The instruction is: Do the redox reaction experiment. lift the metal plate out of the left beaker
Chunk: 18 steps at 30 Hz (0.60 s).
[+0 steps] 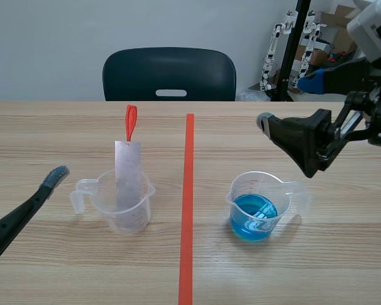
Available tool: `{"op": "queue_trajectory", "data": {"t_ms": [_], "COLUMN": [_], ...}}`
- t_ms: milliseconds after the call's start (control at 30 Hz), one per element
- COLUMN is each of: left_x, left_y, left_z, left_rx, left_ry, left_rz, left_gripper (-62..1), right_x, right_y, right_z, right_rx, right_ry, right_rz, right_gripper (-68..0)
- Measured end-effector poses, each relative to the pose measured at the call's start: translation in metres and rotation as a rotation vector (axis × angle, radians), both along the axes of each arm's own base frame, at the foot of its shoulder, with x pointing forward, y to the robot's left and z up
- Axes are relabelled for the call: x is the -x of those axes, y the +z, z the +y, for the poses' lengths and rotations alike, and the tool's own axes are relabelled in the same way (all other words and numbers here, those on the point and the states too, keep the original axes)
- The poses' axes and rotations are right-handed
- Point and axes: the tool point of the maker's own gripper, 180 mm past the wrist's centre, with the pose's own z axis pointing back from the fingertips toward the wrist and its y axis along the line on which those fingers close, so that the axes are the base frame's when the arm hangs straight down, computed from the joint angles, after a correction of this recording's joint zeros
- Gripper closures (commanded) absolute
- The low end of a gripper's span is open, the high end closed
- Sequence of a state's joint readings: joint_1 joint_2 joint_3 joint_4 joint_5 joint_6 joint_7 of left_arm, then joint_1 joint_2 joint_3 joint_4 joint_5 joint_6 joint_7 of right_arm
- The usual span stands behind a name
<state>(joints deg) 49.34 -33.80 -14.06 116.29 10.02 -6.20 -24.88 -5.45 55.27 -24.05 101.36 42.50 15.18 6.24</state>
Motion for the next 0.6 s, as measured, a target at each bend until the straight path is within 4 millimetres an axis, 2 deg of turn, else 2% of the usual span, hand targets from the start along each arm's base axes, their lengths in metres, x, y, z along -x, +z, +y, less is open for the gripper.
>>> {"op": "queue_trajectory", "data": {"t_ms": [167,400,600], "left_x": [0.000,0.000,0.000], "left_y": [0.000,0.000,0.000], "left_z": [0.000,0.000,0.000], "left_rx": [0.000,0.000,0.000], "left_ry": [0.000,0.000,0.000], "left_rz": [0.000,0.000,0.000], "left_gripper": [-62.3,-62.3,-62.3], "right_x": [-0.011,-0.023,-0.030], "right_y": [-0.003,-0.022,-0.020], "right_z": [0.012,0.023,0.040], "right_rx": [-0.029,0.037,0.055], "right_ry": [0.007,0.007,0.030], "right_rz": [0.002,0.079,0.097], "right_gripper": [-57.6,-57.6,-57.6]}}
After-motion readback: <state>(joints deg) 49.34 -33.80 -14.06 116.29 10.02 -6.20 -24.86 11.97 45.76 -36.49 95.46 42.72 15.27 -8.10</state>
